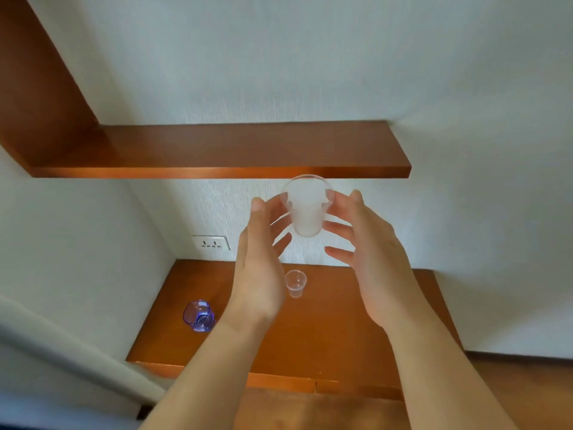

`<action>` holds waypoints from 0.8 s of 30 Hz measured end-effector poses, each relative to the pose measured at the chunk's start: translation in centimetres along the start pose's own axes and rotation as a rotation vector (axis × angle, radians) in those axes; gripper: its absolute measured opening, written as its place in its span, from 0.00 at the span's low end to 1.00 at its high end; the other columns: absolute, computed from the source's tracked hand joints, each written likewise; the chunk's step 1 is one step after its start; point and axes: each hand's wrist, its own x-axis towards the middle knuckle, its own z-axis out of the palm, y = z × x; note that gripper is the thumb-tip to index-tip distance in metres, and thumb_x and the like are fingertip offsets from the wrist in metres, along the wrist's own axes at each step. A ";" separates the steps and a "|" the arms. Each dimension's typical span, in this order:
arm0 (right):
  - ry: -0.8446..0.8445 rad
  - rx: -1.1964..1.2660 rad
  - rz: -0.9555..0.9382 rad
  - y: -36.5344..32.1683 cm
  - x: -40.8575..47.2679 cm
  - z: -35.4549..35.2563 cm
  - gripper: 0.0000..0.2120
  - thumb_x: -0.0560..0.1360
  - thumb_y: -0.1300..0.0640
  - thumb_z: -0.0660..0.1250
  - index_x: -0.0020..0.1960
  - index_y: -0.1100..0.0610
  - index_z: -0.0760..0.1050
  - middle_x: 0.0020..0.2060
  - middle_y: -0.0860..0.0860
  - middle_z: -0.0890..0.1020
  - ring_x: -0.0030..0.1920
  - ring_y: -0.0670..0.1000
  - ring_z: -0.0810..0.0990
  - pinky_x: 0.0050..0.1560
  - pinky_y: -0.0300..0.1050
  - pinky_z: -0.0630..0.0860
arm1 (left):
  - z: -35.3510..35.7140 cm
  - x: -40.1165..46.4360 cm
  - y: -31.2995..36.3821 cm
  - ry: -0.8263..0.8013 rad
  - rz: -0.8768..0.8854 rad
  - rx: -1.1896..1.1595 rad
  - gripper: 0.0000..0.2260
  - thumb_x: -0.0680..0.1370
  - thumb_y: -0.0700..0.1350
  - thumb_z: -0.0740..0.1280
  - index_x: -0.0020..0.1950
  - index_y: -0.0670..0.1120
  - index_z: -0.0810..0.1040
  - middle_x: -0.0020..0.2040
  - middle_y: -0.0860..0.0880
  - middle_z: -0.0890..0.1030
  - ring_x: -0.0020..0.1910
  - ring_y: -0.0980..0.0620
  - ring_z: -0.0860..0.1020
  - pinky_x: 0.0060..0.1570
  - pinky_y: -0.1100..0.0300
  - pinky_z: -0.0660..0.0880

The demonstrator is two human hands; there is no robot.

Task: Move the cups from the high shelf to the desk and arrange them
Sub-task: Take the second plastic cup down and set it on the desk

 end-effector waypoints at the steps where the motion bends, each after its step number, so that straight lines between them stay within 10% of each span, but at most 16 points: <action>1: -0.002 -0.006 0.004 0.6 -0.1 0.0 0.18 0.83 0.39 0.53 0.69 0.38 0.73 0.64 0.35 0.78 0.62 0.40 0.80 0.57 0.36 0.77 | 0.0 0.1 -0.8 0.005 -0.015 0.001 0.30 0.71 0.77 0.49 0.62 0.69 0.80 0.63 0.66 0.83 0.66 0.62 0.79 0.65 0.57 0.71; 11: 0.091 -0.024 0.109 6.7 -0.1 1.6 0.19 0.79 0.34 0.49 0.61 0.31 0.75 0.52 0.20 0.79 0.61 0.31 0.78 0.57 0.36 0.76 | -1.6 1.9 -8.1 -0.097 -0.122 -0.048 0.31 0.74 0.74 0.48 0.66 0.64 0.78 0.62 0.64 0.84 0.66 0.59 0.80 0.63 0.59 0.71; 24: 0.211 0.058 0.242 16.7 -0.3 5.2 0.23 0.82 0.34 0.50 0.70 0.37 0.75 0.64 0.36 0.81 0.67 0.39 0.77 0.69 0.53 0.74 | -3.9 2.7 -17.8 -0.194 -0.230 -0.046 0.23 0.83 0.58 0.47 0.69 0.57 0.77 0.67 0.58 0.82 0.69 0.55 0.78 0.74 0.43 0.70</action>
